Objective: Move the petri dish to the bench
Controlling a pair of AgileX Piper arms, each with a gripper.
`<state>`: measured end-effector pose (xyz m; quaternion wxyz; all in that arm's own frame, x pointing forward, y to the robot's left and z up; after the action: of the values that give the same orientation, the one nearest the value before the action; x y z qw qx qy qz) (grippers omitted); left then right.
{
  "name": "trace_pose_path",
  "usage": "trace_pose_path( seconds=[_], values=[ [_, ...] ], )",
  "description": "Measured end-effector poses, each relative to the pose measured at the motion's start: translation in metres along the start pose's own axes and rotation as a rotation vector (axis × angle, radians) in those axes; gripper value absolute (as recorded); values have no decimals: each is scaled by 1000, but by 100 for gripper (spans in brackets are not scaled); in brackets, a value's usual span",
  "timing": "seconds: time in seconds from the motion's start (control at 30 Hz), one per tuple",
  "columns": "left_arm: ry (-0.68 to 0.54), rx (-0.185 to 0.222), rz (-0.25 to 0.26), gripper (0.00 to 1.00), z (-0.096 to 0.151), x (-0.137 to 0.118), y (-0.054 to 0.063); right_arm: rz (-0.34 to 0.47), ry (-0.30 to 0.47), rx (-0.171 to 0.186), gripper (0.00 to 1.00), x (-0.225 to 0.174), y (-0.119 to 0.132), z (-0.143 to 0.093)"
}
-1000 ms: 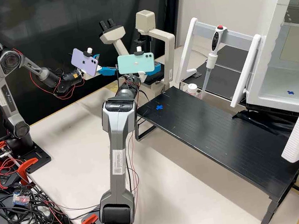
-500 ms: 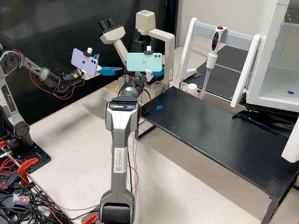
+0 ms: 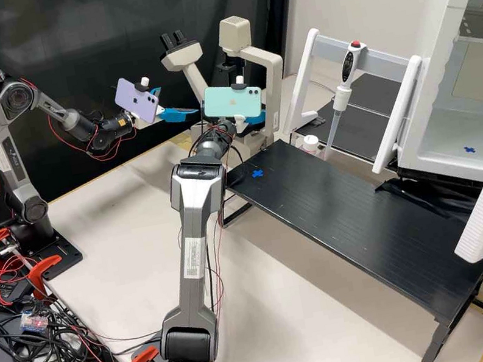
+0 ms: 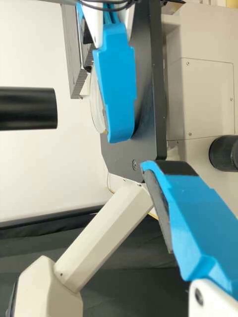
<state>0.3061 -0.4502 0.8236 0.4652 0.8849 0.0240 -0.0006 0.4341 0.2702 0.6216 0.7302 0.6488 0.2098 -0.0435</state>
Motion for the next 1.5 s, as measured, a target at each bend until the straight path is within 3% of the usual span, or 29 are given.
trace_pose_path(
  seconds=[0.03,0.47,1.0,1.33,1.5],
  values=[
    [0,0,0,100,0,0,0,-2,-4,4,0,1,-1,1],
    [0,0,0,100,0,0,0,-15,-22,20,0,3,-9,6],
    [0,0,0,100,0,0,0,-19,-26,-38,0,2,-10,5],
    [0,0,0,100,0,0,0,-19,-36,-23,0,2,-11,6],
    [0,0,0,100,0,0,0,-27,-43,-36,0,2,-11,6]
  ],
)
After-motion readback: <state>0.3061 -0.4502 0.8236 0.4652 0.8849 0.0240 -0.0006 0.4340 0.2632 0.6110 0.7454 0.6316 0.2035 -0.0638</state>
